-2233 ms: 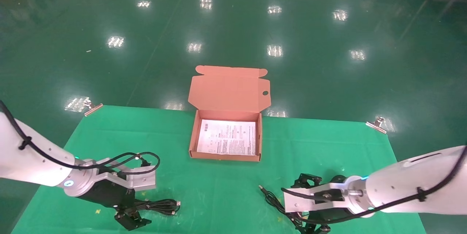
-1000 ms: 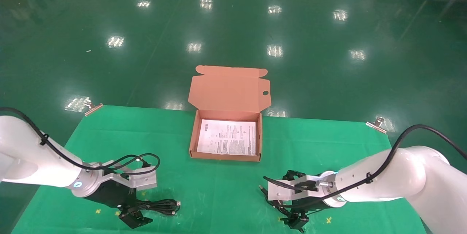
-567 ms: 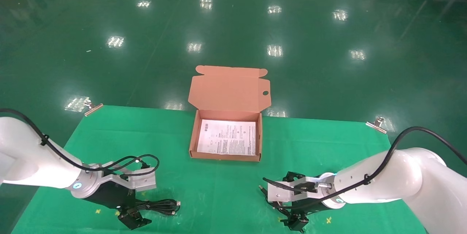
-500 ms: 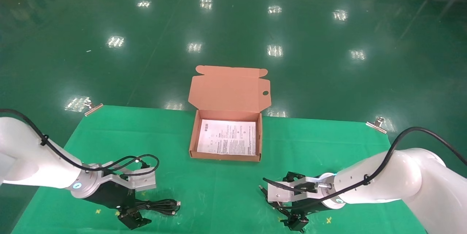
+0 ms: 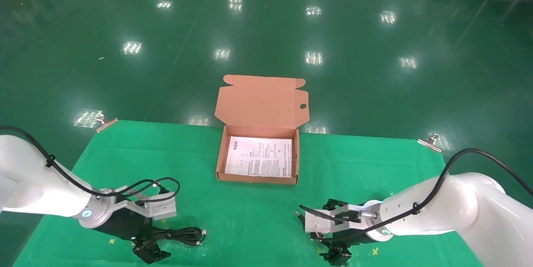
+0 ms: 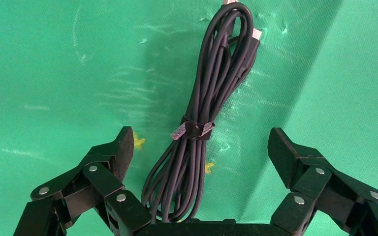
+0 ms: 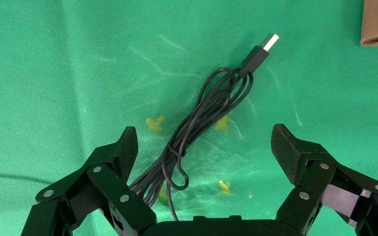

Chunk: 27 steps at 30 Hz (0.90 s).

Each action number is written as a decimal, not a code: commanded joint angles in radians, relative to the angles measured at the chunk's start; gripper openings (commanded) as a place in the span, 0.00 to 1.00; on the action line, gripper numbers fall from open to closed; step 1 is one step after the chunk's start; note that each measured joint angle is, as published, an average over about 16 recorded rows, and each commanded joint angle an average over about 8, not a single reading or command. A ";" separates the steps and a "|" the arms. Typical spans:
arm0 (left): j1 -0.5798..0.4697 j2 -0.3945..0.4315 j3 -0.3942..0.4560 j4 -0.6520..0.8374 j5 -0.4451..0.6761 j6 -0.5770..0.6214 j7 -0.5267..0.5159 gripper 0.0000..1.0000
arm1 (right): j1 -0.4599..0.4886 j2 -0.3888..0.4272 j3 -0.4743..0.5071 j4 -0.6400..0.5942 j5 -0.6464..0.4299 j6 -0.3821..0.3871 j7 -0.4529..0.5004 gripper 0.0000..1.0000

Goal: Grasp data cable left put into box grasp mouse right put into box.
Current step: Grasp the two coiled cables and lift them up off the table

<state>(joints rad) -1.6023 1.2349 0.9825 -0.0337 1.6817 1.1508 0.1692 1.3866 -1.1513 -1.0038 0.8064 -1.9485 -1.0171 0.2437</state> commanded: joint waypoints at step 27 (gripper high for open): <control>0.001 -0.002 0.000 -0.005 0.000 0.001 0.002 0.00 | 0.001 0.000 0.000 0.001 0.000 -0.002 0.001 0.00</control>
<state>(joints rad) -1.6009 1.2327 0.9822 -0.0386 1.6815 1.1516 0.1711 1.3875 -1.1510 -1.0039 0.8073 -1.9485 -1.0188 0.2445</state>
